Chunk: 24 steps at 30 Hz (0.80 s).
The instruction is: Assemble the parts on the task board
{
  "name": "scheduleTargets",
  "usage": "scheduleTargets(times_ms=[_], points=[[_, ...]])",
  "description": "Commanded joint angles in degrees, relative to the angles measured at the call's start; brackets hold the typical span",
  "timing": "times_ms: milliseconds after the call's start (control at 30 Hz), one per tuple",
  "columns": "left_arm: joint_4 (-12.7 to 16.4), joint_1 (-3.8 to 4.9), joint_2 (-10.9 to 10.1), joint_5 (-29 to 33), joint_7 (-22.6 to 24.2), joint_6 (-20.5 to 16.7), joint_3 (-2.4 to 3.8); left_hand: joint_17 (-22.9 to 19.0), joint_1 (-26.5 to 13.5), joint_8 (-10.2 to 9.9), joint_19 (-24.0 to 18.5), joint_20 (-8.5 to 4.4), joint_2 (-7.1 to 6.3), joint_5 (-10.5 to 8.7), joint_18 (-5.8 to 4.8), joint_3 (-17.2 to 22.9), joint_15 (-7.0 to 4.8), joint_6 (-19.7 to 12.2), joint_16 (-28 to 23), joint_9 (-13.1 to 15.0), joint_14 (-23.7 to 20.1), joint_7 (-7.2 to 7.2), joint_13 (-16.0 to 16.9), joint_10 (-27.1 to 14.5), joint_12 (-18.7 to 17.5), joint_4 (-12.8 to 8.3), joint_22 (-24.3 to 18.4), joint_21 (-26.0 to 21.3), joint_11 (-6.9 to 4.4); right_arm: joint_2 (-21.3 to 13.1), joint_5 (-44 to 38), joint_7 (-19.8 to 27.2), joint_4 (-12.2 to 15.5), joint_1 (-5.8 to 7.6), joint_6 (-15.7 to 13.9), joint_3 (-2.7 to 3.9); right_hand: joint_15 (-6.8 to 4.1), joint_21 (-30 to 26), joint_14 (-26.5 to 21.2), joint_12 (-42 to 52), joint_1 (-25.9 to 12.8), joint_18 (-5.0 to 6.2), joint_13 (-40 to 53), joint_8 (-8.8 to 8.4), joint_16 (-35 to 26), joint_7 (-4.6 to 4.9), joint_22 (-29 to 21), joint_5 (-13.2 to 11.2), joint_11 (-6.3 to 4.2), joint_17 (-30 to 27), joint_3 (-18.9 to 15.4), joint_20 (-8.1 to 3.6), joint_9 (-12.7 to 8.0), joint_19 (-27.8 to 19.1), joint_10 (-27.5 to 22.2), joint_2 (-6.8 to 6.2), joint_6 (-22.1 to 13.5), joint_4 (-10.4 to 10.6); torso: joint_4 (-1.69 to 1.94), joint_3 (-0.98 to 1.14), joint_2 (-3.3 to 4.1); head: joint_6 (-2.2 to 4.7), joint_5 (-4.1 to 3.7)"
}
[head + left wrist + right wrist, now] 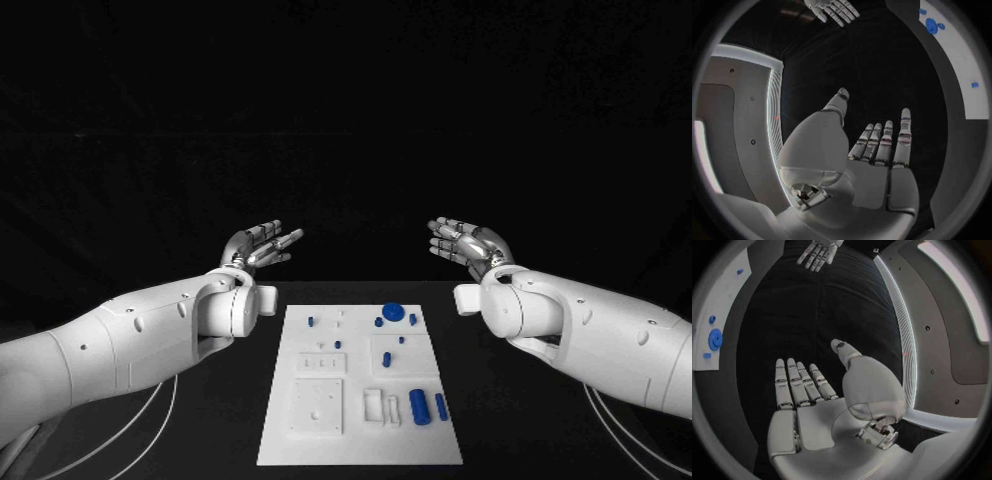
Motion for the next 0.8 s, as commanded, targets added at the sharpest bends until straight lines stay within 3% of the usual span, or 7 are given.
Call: scheduleTargets(times_ms=[33,333,533,600,667,700,800], points=[[-2.9,1.17,1.1,0.9,-4.2,8.5,-0.65,0.1,1.2,0.4,0.8,0.14,-0.1,0.21,0.94,0.1,0.05,0.6,0.2,0.1,0.6,0.04,0.1,0.6,0.2,0.2,0.1,0.3,0.06,0.7,-6.6,-8.6,-2.7,0.58,12.9,0.57,0.27,0.5,2.5,0.5,3.0,0.84,0.2,0.48,0.4,2.12,0.2,0.5,0.17,0.2,0.5,0.05,0.2,2.3,2.4,0.0,2.1,-0.9,0.0,0.0,-0.01,0.0,0.0],[-5.8,2.38,2.2,1.0,-5.4,10.7,-1.43,0.0,1.2,0.4,0.8,0.15,-0.04,0.19,0.94,0.1,0.06,0.8,0.2,0.1,0.6,0.12,0.1,0.7,0.2,0.1,0.1,0.3,0.11,1.5,-9.0,-12.5,-6.3,1.4,18.1,1.54,0.13,0.6,4.5,0.6,4.3,0.9,0.3,0.54,0.5,1.98,0.3,0.1,0.03,0.2,0.6,-0.15,0.2,3.8,4.1,-0.08,3.8,-2.4,0.0,0.0,-0.01,0.0,0.0],[-4.5,2.37,1.0,1.0,-4.8,11.2,-1.44,0.1,1.0,0.5,1.3,0.1,0.99,0.3,1.1,-0.2,0.26,2.1,0.3,0.1,2.7,0.7,0.1,2.4,0.3,-1.0,0.2,0.4,0.71,1.6,-18.8,-10.0,-8.1,1.4,15.1,1.55,-0.35,1.1,11.8,0.8,6.8,1.41,0.5,0.78,0.8,1.41,0.8,-1.9,-0.79,0.5,0.9,-1.02,0.5,12.4,10.7,-1.22,10.0,-4.1,-0.06,-0.06,0.2,-0.41,0.52],[-3.8,2.37,0.4,0.6,-4.2,11.4,-1.44,0.5,1.1,0.6,3.1,-0.15,2.07,0.63,1.67,-0.5,0.63,4.2,0.9,0.3,9.6,1.54,0.3,6.0,0.4,-1.8,0.5,1.3,1.64,2.0,-22.3,-9.5,-8.7,1.4,14.4,1.55,-1.25,1.9,19.9,1.0,7.7,1.93,0.8,1.05,1.1,0.93,1.2,-2.3,-1.6,0.8,1.5,-1.82,0.7,18.1,16.9,-1.57,14.7,-4.9,-0.07,-0.05,0.24,-0.41,0.6],[-2.7,2.38,-0.4,0.1,-3.5,11.4,-1.44,0.9,1.1,0.9,5.5,-1.46,3.5,1.03,1.57,-1.3,1.36,8.9,1.4,0.5,19.1,2.41,0.6,14.0,0.8,-3.3,1.0,2.7,2.6,2.4,-26.7,-9.0,-9.2,1.4,13.9,1.55,-2.84,2.6,24.9,1.4,7.9,2.22,1.0,1.29,1.4,0.33,1.3,-2.7,-2.6,1.0,2.8,-3.18,0.9,21.8,23.7,-2.02,20.0,-5.5,-0.03,-0.01,0.4,-0.42,0.63],[-2.0,2.39,-0.9,-0.3,-3.1,11.5,-1.44,1.2,1.3,1.3,7.6,-3.15,4.39,1.26,0.79,-1.6,1.57,13.2,2.0,0.7,24.0,2.84,0.9,22.6,1.6,-4.2,1.4,3.9,2.93,2.6,-29.3,-8.8,-9.5,1.4,13.6,1.55,-3.79,3.4,27.6,1.4,8.0,2.39,1.0,1.47,1.6,-0.04,1.5,-3.2,-3.15,1.2,3.4,-4.04,1.1,23.9,25.2,-2.29,23.1,-5.7,0.06,0.0,0.55,-0.39,0.58],[0.4,2.48,-2.7,-2.0,-2.1,11.5,-1.43,1.5,1.9,1.3,12.0,-7.74,5.9,1.25,-3.22,-2.5,0.31,22.2,1.8,1.1,31.0,2.84,1.1,30.3,1.1,-6.3,2.4,6.8,2.37,3.2,-37.8,-9.0,-10.0,1.39,14.0,1.55,-7.83,7.4,37.6,1.6,8.2,3.17,1.1,2.07,3.8,-0.94,2.9,-4.0,-5.36,2.7,4.8,-7.48,1.6,32.2,30.5,-2.94,29.6,-6.1,0.47,0.01,1.17,-0.26,0.23]])
